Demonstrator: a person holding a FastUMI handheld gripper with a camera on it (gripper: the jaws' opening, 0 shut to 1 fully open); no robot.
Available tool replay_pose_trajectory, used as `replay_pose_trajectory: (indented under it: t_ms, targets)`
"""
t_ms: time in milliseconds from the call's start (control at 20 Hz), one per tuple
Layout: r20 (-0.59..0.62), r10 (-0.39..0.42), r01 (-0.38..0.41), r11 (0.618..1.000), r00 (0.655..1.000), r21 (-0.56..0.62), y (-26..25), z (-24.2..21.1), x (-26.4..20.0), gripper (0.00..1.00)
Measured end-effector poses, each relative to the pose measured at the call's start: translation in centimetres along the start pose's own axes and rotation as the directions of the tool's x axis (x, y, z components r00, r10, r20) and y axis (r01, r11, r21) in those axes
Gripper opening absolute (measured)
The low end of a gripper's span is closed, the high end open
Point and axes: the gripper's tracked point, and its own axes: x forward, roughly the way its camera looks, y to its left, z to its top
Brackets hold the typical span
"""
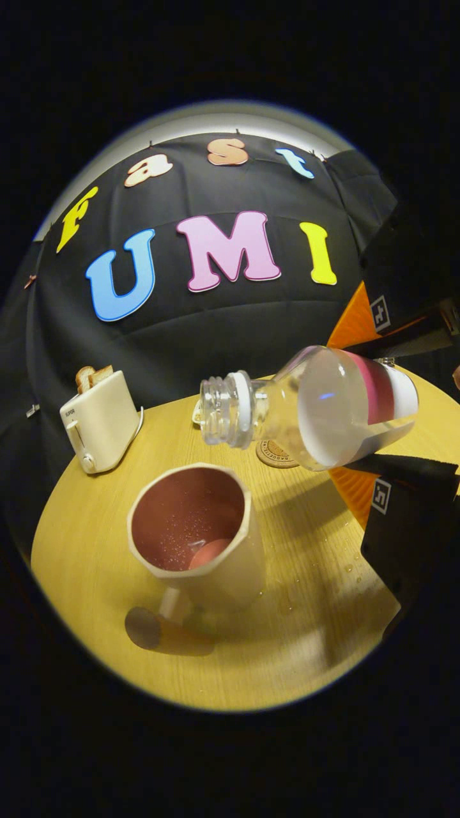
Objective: Take the bottle from table, then pour the juice into the cup, finally place the bottle on the coaster
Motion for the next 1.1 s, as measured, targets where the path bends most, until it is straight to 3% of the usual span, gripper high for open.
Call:
replay_pose_trajectory:
  t_ms: [300,1100]
  targets:
    - [0.051,-0.017,0.026,0.983,0.999,-0.181,-0.8,0.3,0.3,0.67]
    - [0.164,-0.045,0.114,0.890,0.985,-0.441,-1.8,3.0,1.4,0.67]
